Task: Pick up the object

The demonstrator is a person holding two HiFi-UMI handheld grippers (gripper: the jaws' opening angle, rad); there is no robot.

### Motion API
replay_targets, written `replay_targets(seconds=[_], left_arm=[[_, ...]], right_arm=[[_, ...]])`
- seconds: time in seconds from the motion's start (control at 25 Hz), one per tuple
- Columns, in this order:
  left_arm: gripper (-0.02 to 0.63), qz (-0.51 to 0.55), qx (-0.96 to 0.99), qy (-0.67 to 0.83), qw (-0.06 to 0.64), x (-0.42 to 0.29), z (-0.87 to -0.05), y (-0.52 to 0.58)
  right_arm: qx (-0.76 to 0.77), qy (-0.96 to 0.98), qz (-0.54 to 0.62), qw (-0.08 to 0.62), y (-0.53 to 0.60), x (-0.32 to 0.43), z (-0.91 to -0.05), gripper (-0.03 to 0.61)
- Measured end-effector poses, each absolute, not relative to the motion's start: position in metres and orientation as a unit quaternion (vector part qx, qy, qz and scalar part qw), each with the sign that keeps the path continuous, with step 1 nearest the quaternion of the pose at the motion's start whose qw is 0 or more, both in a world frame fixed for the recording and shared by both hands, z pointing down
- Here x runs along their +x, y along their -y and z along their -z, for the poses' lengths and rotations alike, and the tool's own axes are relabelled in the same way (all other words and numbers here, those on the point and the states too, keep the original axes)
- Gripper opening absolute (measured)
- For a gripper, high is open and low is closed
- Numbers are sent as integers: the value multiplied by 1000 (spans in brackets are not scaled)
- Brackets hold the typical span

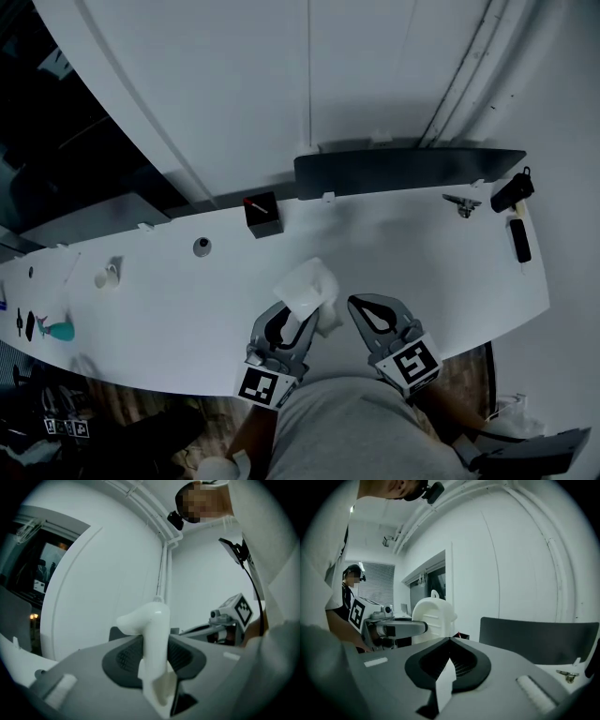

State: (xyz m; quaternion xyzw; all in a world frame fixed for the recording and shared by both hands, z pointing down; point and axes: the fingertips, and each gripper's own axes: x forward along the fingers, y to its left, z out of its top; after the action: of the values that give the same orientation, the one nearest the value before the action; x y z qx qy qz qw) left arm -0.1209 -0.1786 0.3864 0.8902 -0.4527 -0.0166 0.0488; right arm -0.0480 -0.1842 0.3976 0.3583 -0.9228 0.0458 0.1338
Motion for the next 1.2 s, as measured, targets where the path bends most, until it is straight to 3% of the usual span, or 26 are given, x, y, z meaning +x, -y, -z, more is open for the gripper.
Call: replay_targets(seconds=[0.84, 1.2], left_arm=[[137, 23, 894, 439, 81, -133, -400, 158], [137, 37, 891, 445, 75, -107, -393, 115]], right_arm=[[399, 898, -17, 187, 161, -74, -411, 0], [408, 900, -12, 150, 119, -55, -397, 0]])
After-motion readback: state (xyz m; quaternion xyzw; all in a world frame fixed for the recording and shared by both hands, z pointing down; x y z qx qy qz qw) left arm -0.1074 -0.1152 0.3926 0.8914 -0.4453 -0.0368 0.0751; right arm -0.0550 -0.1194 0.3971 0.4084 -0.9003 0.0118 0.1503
